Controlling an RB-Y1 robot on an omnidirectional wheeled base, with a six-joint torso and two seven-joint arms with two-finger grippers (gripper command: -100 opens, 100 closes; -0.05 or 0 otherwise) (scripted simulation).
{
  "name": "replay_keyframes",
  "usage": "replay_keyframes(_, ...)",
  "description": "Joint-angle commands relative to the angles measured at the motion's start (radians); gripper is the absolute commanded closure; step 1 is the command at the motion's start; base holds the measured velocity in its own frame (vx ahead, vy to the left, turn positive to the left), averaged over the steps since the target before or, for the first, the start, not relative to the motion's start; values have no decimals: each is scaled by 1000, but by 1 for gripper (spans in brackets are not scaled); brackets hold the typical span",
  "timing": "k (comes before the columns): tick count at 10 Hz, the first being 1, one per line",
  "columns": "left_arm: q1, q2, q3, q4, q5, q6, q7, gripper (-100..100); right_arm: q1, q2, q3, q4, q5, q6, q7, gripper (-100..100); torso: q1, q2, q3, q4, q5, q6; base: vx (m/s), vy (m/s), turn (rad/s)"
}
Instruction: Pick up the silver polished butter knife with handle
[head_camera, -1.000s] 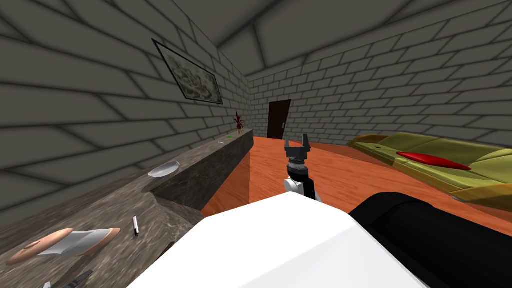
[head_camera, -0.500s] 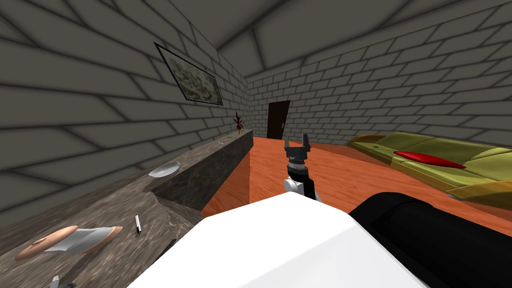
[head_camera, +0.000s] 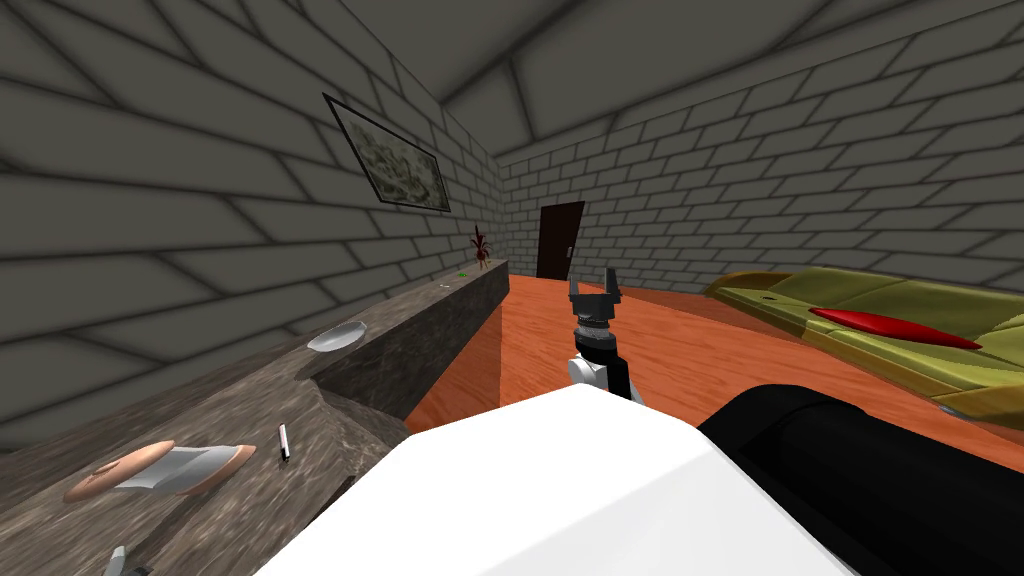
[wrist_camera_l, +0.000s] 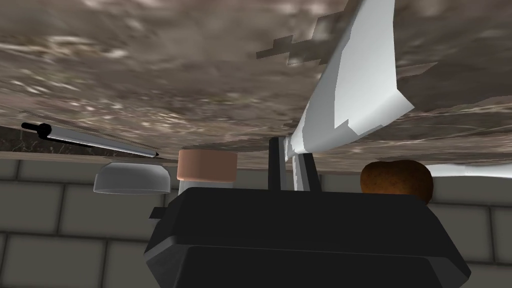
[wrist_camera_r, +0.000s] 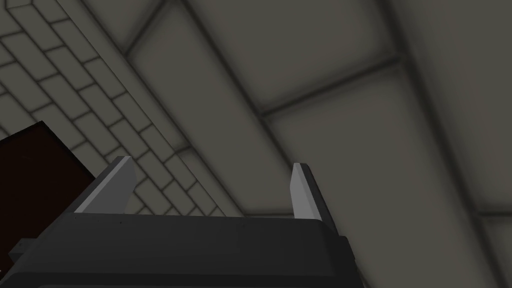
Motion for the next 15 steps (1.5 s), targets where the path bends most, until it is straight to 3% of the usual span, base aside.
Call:
replay_keyframes(1,2,0,3,3,24,-11,-44,100,0,0,0,0,0,0,0,0,0,0,0,0,0,0,81,-12,88)
replay_keyframes(2,9,3,9,1,62,-25,-76,100,0,0,0,0,0,0,0,0,0,-1,-1,0,0,1,79,-19,91)
replay_keyframes(3,9,3,9,1,62,-25,-93,100,0,0,0,0,0,0,0,0,-1,-1,-1,0,0,1,58,-12,59)
replay_keyframes(4,16,5,15,0,100,-39,-128,100,0,0,0,0,0,0,0,0,0,0,0,0,0,1,56,-2,125)
replay_keyframes(5,16,5,15,0,100,-39,-142,100,0,0,0,0,0,0,0,0,0,0,0,0,0,0,49,-7,64)
replay_keyframes(6,23,7,21,-1,139,-53,-178,100,0,0,0,0,0,0,0,0,0,1,1,1,0,1,50,-14,101)
replay_keyframes(7,23,7,21,-1,139,-53,-191,100,0,0,0,0,0,0,0,0,0,1,1,1,0,1,46,-13,60)
replay_keyframes(8,30,10,28,-3,177,-66,-227,100,0,0,0,0,0,0,0,0,0,2,1,1,0,2,59,-8,115)
replay_keyframes(9,30,10,28,-3,177,-66,-240,100,0,0,0,0,0,0,0,0,0,1,1,1,0,1,53,-11,57)
replay_keyframes(10,37,12,34,-4,215,-80,-275,100,0,0,0,0,0,0,0,0,0,1,1,1,0,3,62,-21,95)
replay_keyframes(11,37,12,34,-4,215,-80,-289,100,0,0,0,0,0,0,0,0,-1,1,1,1,0,2,53,-18,60)
replay_keyframes(12,45,15,40,-5,254,-94,-325,100,0,0,0,0,0,0,0,0,-1,1,1,1,0,3,57,-12,104)
replay_keyframes(13,45,15,40,-5,254,-94,-337,100,0,0,0,0,0,0,0,0,-1,1,1,0,0,2,47,-9,63)
replay_keyframes(14,52,17,46,-6,292,-108,-374,100,0,0,0,0,0,0,0,0,0,1,1,0,0,3,57,-12,105)
replay_keyframes(15,52,17,46,-6,292,-108,-386,100,0,0,0,0,0,0,0,0,-1,1,0,0,-1,2,51,-17,66)
